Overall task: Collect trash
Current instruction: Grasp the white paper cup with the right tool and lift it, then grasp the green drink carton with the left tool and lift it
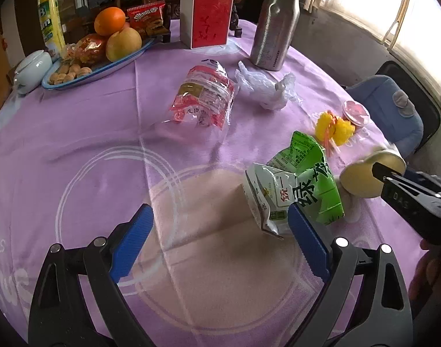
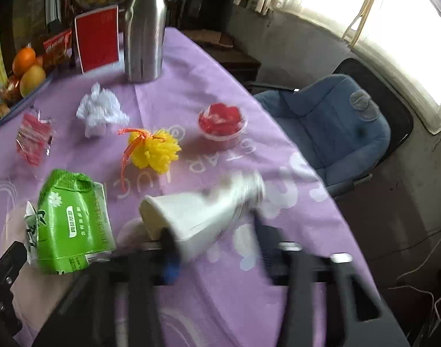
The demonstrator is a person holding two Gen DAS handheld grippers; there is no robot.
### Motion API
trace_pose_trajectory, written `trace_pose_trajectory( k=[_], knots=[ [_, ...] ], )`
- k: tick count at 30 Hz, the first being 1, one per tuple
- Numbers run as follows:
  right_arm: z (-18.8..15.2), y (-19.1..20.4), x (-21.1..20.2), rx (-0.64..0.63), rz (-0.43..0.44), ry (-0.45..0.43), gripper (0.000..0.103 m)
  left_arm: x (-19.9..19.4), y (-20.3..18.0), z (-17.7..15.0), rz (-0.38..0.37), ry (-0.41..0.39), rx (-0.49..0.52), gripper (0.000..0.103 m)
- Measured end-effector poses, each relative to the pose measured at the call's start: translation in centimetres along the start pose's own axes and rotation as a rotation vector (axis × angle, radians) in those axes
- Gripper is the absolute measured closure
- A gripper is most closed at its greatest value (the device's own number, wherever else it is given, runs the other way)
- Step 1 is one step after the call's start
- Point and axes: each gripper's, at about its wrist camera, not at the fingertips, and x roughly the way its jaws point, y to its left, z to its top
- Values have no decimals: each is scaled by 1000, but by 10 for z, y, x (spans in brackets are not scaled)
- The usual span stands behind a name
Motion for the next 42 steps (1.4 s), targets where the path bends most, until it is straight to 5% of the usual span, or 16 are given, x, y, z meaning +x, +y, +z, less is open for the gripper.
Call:
trace_pose_trajectory(
  k=[6, 12, 24, 33, 38, 42],
  knots=[
    [-10, -16, -5, 78, 62, -40, 99, 4, 1, 1, -11, 11, -5, 12],
    [-39, -41, -39, 131, 164, -127, 99, 0, -1, 1, -54, 15, 11, 12],
    [-110, -51, -57, 157, 364, -91, 99, -2, -26, -5, -83, -51, 89, 10],
    [-115, -47, -61, 173, 387, -98, 99, 3, -37, -14, -13, -26, 206, 10],
    [-118, -47, -62, 183, 394, -94, 99, -12, -32, -13, -97, -26, 242, 10],
    [-120, -50, -62, 191, 403, -95, 99, -12, -34, -15, -19, -48, 292, 11]
  ],
)
